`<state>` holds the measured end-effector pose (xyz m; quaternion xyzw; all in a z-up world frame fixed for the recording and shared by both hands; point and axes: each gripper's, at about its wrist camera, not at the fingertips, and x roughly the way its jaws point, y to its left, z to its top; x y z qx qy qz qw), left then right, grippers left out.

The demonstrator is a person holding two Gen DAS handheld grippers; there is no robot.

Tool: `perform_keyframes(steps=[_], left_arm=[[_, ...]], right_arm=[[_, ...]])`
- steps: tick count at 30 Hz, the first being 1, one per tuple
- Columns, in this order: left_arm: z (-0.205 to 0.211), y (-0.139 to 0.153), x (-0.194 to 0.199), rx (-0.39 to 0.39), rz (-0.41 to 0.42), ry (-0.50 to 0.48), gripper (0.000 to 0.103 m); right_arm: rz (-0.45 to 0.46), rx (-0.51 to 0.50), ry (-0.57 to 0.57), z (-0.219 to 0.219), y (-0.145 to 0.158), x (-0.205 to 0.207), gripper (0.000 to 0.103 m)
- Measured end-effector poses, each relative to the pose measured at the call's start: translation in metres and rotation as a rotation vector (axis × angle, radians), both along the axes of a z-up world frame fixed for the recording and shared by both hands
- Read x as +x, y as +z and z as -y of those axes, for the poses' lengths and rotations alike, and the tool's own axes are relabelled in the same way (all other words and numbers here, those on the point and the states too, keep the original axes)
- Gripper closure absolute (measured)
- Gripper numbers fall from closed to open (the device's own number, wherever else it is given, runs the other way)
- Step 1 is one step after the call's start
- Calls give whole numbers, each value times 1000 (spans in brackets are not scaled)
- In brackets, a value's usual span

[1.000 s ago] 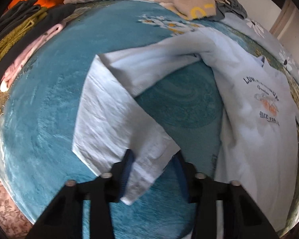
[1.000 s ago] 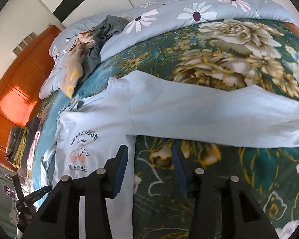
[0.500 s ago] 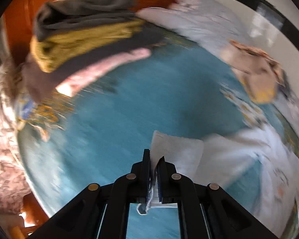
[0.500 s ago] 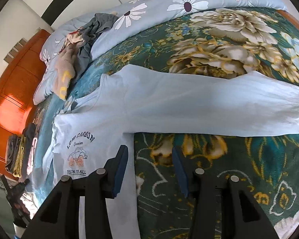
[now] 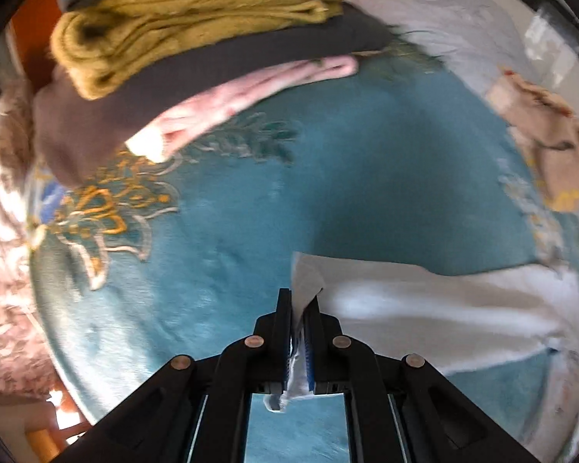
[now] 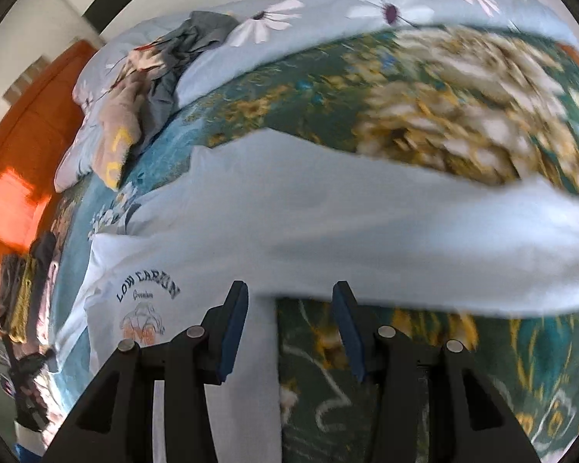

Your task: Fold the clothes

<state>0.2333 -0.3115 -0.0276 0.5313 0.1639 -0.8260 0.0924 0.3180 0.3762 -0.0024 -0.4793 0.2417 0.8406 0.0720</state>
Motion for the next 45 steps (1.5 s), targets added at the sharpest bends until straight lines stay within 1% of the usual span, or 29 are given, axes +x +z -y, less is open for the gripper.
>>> perform_keyframes(steps=[1,2,3,4,5,6,9,10,11,13,15,18,20,22,24,26,28,30,31,32,33,35,39,42,45], left_arm=[[-3,6,3,8,-16,-4,78],[-7,14,6,12,-35,-8,70],[-13,19,10,8,-60,-6,57],[-23,29,7,7,-100,-21,54],[-33,37,1,18,-127,-44,54],[-45,43,-9,41,-145,-74,54],[-104,50,-48,167,-181,-219,50],[-129,50,-65,209,-181,-280,48],[-152,45,-79,240,-169,-330,48],[-194,36,-98,283,-140,-403,48],[-225,26,-105,312,-114,-442,48],[-251,10,-102,350,-75,-467,48],[-258,1,-96,333,-49,-491,48],[-256,-4,-89,306,-32,-502,48],[-242,-7,-82,295,-21,-483,48],[-227,-10,-79,307,-18,-444,48],[-214,-12,-77,324,-23,-409,46],[-209,-13,-77,333,-27,-400,46],[-208,-13,-77,337,-28,-398,46],[-207,-13,-77,341,-28,-398,46],[-207,-14,-77,345,-28,-399,46],[-207,-13,-76,349,-30,-406,46],[-209,-13,-77,349,-31,-412,46],[-212,-15,-80,342,-25,-409,46],[-214,-18,-80,331,-20,-402,46]], right_arm=[[-7,20,18,2,3,-8,56],[-14,39,36,5,6,-15,56],[-21,58,51,6,8,-23,56],[-25,75,64,8,10,-32,56],[-29,85,76,10,11,-41,56],[-32,85,84,12,11,-51,56],[-41,80,111,21,10,-80,56],[-43,70,127,27,9,-90,56],[-52,39,147,33,7,-99,56],[-87,-84,197,46,3,-116,56],[-106,-208,249,63,-4,-137,56],[-116,-386,327,91,-19,-171,56],[-81,-438,364,111,-33,-195,56],[-35,-458,387,128,-49,-216,56],[-7,-459,383,136,-59,-228,56],[-10,-474,364,138,-66,-236,56],[-15,-543,364,139,-71,-240,56],[-6,-619,386,144,-77,-244,57],[1,-622,392,146,-77,-246,63],[8,-626,397,148,-77,-248,85],[13,-622,398,149,-77,-250,96],[-11,-617,369,141,-70,-255,99],[-70,-637,298,118,-59,-271,100],[-73,-621,259,110,-57,-285,100],[-27,-590,240,107,-65,-296,100]])
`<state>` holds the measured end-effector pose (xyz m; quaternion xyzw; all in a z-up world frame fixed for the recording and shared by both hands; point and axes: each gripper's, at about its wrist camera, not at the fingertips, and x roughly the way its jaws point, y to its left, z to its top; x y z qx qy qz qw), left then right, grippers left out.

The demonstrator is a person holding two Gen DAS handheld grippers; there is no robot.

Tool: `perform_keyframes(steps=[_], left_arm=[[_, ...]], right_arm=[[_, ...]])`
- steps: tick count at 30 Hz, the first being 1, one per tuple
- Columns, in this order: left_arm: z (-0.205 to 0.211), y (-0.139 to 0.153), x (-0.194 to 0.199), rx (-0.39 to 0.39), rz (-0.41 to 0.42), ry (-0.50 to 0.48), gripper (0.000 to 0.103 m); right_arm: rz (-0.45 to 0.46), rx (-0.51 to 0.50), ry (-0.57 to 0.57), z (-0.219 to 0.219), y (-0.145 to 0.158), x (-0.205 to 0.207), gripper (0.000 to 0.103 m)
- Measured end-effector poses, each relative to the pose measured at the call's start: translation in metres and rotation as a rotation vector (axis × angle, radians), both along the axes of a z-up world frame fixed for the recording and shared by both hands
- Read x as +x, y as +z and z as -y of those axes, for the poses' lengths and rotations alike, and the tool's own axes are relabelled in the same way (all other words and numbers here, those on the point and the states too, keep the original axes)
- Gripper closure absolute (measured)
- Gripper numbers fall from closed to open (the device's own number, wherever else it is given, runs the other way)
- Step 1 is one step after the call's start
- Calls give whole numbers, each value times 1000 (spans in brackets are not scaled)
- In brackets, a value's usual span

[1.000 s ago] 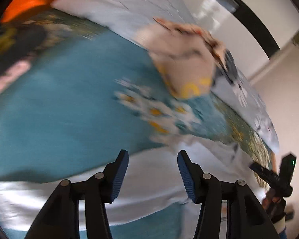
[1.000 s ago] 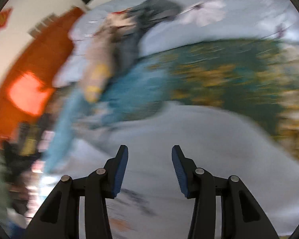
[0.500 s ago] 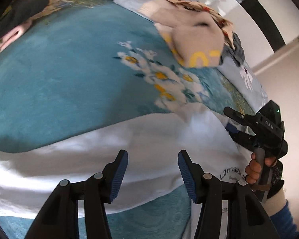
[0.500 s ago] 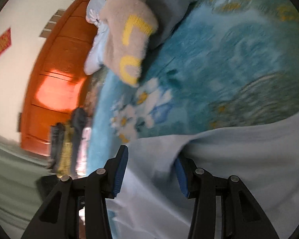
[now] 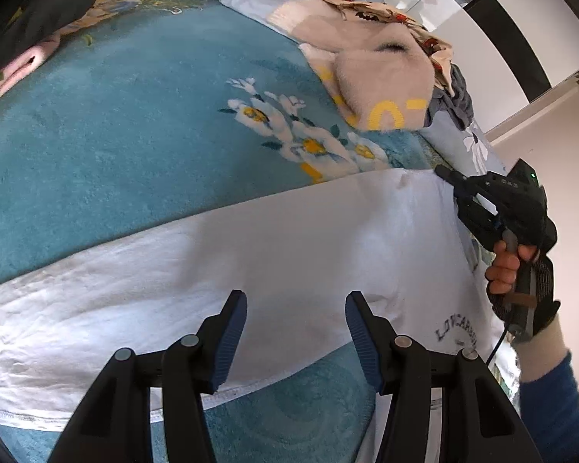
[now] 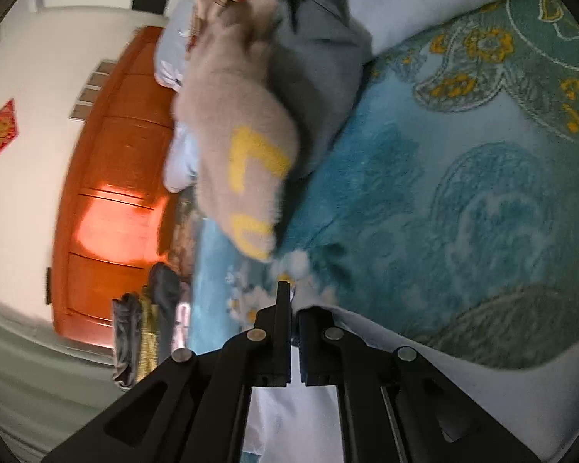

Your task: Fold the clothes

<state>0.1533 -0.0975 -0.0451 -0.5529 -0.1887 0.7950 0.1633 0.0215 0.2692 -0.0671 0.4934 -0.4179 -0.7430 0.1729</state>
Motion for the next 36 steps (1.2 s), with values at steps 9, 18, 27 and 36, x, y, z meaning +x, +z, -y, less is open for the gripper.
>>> perform_keyframes(steps=[9,18,27,36], left_arm=[[14,4,10,-37,6,43,46],[30,11,44,-13,9,89,46],[43,10,87,93,23,187,43],[46,10,100,92,38,213,43]], right_arm=[[90,139,53,7,-3,-12,93],[-71,336,82,-50,82,37,42],[92,647,12,-137,36,107,42],[79,693,101,-102,20,107,94]])
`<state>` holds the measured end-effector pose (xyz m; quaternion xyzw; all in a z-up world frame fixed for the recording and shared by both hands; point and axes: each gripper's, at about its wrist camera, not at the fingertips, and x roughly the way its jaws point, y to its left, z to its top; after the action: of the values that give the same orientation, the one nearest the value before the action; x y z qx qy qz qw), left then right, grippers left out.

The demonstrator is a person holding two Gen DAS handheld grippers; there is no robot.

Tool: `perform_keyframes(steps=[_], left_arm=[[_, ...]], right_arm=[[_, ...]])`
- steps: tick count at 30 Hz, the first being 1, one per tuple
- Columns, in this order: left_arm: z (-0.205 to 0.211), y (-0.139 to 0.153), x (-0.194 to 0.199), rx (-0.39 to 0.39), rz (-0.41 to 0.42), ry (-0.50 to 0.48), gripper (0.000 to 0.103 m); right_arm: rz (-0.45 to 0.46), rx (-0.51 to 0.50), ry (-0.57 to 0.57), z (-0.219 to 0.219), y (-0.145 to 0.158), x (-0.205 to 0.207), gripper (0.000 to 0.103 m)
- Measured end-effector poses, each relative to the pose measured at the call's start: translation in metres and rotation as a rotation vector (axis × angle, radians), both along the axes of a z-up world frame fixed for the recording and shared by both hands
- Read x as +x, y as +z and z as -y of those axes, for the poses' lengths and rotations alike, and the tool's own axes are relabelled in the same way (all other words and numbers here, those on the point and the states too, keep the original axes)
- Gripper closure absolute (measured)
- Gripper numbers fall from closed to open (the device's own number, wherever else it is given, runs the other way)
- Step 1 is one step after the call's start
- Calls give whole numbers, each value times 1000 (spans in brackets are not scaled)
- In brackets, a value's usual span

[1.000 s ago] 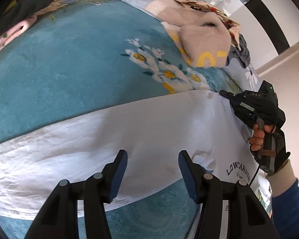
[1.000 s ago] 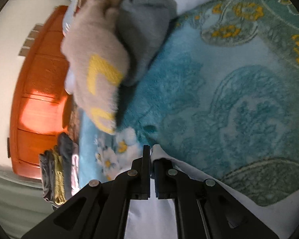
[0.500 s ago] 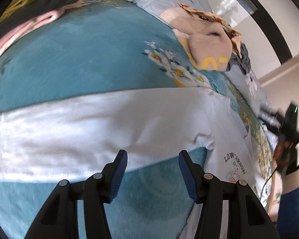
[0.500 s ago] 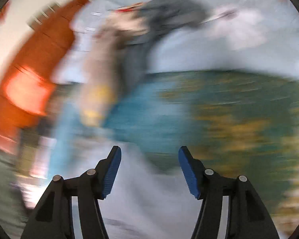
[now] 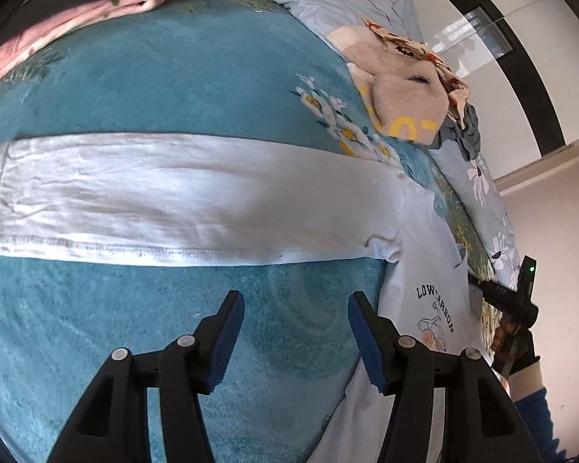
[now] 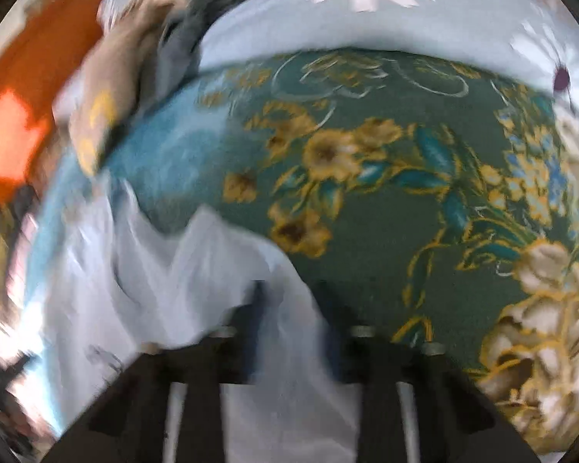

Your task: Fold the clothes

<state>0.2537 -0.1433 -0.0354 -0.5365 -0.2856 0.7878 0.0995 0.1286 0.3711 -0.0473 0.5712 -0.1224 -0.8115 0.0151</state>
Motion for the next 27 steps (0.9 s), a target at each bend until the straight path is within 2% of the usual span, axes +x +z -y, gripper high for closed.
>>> perform_keyframes(steps=[2,6,11,15,18,19,21,23,27], left_arm=[[2,-2,2,8,10,7,43],[4,-1,10,1,9,8,43],[5,-1,19,11,14,11,43],[-2,3,31,-7,14,-32,43],[-7,4,43,-15,14,-56,43],[-9,4,48,-17,15,-65,43],[-14,3,60,-22,17,-87,43],[-18,0,73,-35,23,-107,43],[-25,-5,100,-47,35,-147,43]], right_arm=[[-17,31,-16,3,4,0,98],[-85,93,-103,-10,21,-3,100],[-45,99,-154,-19,8,-1,100],[-80,68,-207,-22,17,7,99],[-130,73,-225,-23,39,20,79],[-159,77,-223,-22,50,29,70],[-216,75,-207,-19,69,52,68],[-253,70,-186,-8,83,80,59],[-264,-6,-185,6,91,157,58]])
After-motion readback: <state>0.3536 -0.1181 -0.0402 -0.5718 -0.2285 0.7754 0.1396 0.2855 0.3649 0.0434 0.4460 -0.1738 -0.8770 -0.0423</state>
